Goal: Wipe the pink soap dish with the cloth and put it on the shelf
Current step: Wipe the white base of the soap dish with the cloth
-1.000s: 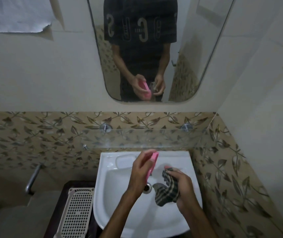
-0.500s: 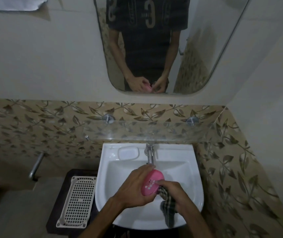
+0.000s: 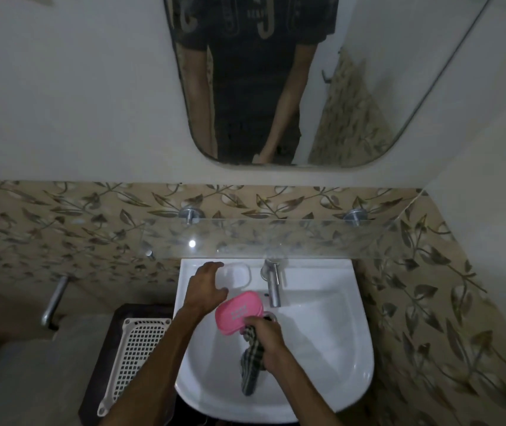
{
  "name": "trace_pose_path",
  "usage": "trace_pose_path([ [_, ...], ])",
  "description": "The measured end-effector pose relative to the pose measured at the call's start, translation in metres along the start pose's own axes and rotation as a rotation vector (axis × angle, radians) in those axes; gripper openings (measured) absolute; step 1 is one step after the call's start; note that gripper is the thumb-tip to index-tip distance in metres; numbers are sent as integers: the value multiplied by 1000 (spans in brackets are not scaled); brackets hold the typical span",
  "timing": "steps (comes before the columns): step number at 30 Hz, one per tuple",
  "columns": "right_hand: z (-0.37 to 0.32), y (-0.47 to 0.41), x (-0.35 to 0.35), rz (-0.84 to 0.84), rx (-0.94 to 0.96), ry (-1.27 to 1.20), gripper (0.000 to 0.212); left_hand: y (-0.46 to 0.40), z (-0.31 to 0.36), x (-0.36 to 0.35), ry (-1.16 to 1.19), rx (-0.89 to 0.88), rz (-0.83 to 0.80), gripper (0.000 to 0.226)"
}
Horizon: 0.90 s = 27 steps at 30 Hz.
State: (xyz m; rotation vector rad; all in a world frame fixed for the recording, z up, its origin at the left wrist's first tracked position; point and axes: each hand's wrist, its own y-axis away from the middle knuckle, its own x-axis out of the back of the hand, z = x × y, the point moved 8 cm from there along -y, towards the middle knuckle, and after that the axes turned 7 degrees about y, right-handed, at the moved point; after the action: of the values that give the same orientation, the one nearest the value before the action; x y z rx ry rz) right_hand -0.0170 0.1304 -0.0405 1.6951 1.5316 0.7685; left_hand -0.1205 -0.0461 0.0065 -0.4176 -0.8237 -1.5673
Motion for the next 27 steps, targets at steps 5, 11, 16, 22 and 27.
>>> trace_pose_path([
  [5,13,-31,-4,33,-69,-70,7,-31,-8,-29,-423,-66,-150,97],
  [11,18,-59,10,85,-59,-106,24,-54,-25,-42,-452,-32,-159,86],
  [16,20,-68,-5,34,-111,-186,9,-33,-43,-9,-64,47,52,92],
  [22,-10,-87,-57,-33,-125,-105,19,11,-100,32,152,103,304,83],
  [27,-35,-98,-81,-31,-87,-38,30,30,-122,41,186,97,350,83],
])
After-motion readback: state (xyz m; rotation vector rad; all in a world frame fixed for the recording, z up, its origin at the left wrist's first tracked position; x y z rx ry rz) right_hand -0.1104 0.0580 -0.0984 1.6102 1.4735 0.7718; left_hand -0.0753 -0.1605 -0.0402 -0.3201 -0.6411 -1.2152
